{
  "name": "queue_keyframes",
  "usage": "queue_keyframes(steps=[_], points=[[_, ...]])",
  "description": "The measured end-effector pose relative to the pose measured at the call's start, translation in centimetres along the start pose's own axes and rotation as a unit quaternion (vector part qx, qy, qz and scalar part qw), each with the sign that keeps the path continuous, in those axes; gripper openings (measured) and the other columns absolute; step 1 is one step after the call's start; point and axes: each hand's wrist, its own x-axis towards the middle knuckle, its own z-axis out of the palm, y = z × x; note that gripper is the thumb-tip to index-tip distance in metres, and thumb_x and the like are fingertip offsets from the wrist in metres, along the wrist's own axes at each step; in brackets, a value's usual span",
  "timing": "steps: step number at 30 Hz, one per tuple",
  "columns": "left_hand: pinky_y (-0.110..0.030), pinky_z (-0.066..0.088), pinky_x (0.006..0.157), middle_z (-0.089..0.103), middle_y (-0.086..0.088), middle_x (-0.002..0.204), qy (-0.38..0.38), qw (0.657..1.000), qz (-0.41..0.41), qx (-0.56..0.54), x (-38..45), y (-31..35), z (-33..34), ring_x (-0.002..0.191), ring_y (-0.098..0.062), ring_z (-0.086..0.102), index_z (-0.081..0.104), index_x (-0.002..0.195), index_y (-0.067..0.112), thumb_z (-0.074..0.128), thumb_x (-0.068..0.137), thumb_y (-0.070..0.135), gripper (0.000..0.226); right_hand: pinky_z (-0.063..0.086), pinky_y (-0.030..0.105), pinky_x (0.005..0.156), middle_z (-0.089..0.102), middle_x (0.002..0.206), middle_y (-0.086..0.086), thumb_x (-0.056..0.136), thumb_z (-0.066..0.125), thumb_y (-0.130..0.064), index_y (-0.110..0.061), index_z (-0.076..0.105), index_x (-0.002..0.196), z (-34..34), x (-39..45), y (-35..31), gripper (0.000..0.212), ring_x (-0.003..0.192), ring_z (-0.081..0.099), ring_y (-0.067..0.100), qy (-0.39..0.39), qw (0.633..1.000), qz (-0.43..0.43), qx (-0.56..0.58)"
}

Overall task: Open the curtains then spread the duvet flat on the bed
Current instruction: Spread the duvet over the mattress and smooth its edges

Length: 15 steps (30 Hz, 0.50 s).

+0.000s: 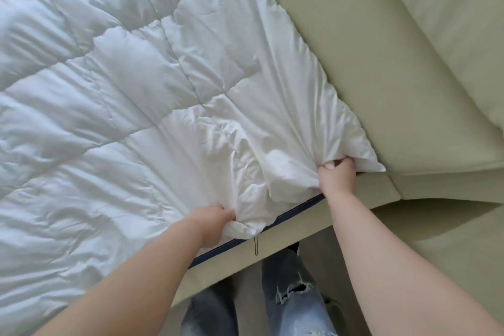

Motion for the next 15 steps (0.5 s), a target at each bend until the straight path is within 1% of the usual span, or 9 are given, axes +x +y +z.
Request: queue_keyframes(steps=[1, 4, 5, 6, 8, 10, 12, 13, 15], points=[[-0.032, 0.043, 0.087, 0.048, 0.002, 0.118, -0.005, 1.0, 0.002, -0.013, -0.3, -0.1, -0.1, 0.106, -0.025, 0.056, 0.048, 0.124, 0.039, 0.051, 0.079, 0.016, 0.051, 0.049, 0.04, 0.077, 0.057, 0.095, -0.003, 0.087, 0.06, -0.014, -0.015, 0.048, 0.108, -0.1, -0.3, 0.1, 0.025, 0.097, 0.063, 0.034, 0.025, 0.999, -0.005, -0.043], [-0.032, 0.045, 0.089, 0.051, 0.009, 0.117, 0.024, 0.998, 0.001, -0.056, -1.3, 0.2, -1.1, 0.104, -0.017, 0.055, 0.051, 0.123, 0.043, 0.052, 0.078, 0.045, 0.045, 0.055, 0.043, 0.072, 0.056, 0.112, 0.008, 0.088, 0.061, -0.016, -0.015, 0.05, 0.102, -0.5, -1.1, -1.1, 0.019, 0.085, 0.061, 0.03, 0.15, 0.981, -0.054, -0.108], [-0.029, 0.046, 0.084, 0.053, 0.013, 0.112, 0.069, 0.996, 0.004, -0.052, -1.5, 0.2, -1.0, 0.1, -0.014, 0.055, 0.053, 0.119, 0.043, 0.048, 0.079, 0.055, 0.042, 0.054, 0.041, 0.067, 0.055, 0.11, 0.007, 0.087, 0.062, -0.014, -0.016, 0.049, 0.098, -0.4, -1.7, -1.3, 0.017, 0.081, 0.06, 0.028, 0.178, 0.973, -0.095, -0.111], [-0.027, 0.045, 0.079, 0.052, 0.015, 0.106, 0.154, 0.987, 0.008, -0.045, -1.3, 0.0, -2.0, 0.097, -0.013, 0.056, 0.055, 0.115, 0.041, 0.045, 0.082, 0.06, 0.04, 0.051, 0.038, 0.063, 0.053, 0.105, 0.005, 0.085, 0.062, -0.011, -0.018, 0.047, 0.095, 0.0, -1.8, -2.7, 0.018, 0.078, 0.058, 0.026, 0.189, 0.963, -0.161, -0.106], [-0.026, 0.043, 0.078, 0.05, 0.013, 0.11, 0.301, 0.953, -0.001, -0.03, -0.8, -0.3, -4.0, 0.104, -0.013, 0.053, 0.054, 0.117, 0.038, 0.047, 0.086, 0.06, 0.038, 0.043, 0.033, 0.064, 0.048, 0.1, 0.002, 0.082, 0.06, -0.007, -0.018, 0.049, 0.094, 1.2, -2.3, -5.1, 0.019, 0.078, 0.052, 0.022, 0.145, 0.942, -0.278, -0.119], [-0.029, 0.043, 0.093, 0.041, 0.002, 0.135, 0.38, 0.922, -0.063, -0.049, -0.1, -1.2, -6.8, 0.124, -0.02, 0.043, 0.046, 0.131, 0.036, 0.054, 0.085, 0.056, 0.051, 0.044, 0.032, 0.076, 0.049, 0.109, 0.004, 0.082, 0.06, -0.01, -0.016, 0.056, 0.108, 3.3, -2.2, -8.1, 0.026, 0.092, 0.05, 0.022, 0.075, 0.911, -0.36, -0.186], [-0.035, 0.033, 0.111, 0.013, -0.009, 0.159, 0.346, 0.92, -0.153, -0.101, 0.4, -2.3, -9.8, 0.144, -0.028, 0.02, 0.026, 0.148, 0.037, 0.058, 0.082, 0.055, 0.076, 0.041, 0.036, 0.095, 0.045, 0.13, 0.009, 0.084, 0.058, -0.017, -0.018, 0.052, 0.13, 5.2, -1.7, -11.5, 0.046, 0.115, 0.045, 0.028, 0.009, 0.877, -0.392, -0.277], [-0.038, 0.03, 0.114, 0.0, -0.01, 0.163, 0.311, 0.923, -0.19, -0.127, 0.6, -3.2, -11.3, 0.147, -0.03, 0.013, 0.018, 0.152, 0.036, 0.059, 0.081, 0.056, 0.084, 0.037, 0.038, 0.103, 0.037, 0.143, 0.011, 0.085, 0.056, -0.02, -0.023, 0.045, 0.139, 6.3, -1.3, -13.4, 0.056, 0.126, 0.038, 0.031, -0.017, 0.861, -0.394, -0.321], [-0.043, 0.034, 0.113, -0.01, -0.01, 0.164, 0.239, 0.931, -0.219, -0.168, 0.9, -4.5, -13.8, 0.148, -0.034, 0.015, 0.017, 0.153, 0.033, 0.061, 0.079, 0.055, 0.089, 0.032, 0.044, 0.111, 0.009, 0.162, 0.011, 0.088, 0.052, -0.024, -0.034, 0.026, 0.151, 8.0, -0.4, -17.3, 0.068, 0.142, 0.02, 0.036, -0.061, 0.842, -0.363, -0.393]])
